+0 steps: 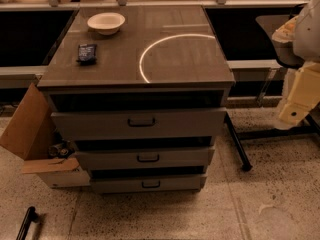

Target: Open middle drawer

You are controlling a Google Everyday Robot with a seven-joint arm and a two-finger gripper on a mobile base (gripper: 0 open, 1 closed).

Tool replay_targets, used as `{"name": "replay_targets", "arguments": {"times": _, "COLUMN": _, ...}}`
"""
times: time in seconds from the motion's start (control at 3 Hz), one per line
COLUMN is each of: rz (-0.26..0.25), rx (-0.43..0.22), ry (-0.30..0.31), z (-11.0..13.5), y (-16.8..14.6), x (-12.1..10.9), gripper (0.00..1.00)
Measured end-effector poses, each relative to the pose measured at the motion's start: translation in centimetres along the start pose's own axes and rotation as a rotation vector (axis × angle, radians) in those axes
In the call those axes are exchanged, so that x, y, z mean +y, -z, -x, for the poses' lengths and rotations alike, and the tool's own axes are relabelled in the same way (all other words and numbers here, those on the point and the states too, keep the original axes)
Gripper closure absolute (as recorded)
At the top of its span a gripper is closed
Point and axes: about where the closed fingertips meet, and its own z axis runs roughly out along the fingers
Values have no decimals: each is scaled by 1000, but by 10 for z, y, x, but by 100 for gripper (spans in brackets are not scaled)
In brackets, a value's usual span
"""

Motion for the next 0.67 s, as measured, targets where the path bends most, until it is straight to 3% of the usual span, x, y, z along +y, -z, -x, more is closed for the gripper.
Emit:
{"name": "replay_targets", "arguments": {"times": 0.33, "rz": 0, "rx": 0, "ry": 0, "z": 0, "y": 0, "x": 0, "gripper": 0}}
{"name": "replay_targets", "arguments": {"times": 0.67, "rz": 28, "rx": -45, "ry": 21, "z": 2, "y": -9, "x": -3, "gripper": 0}}
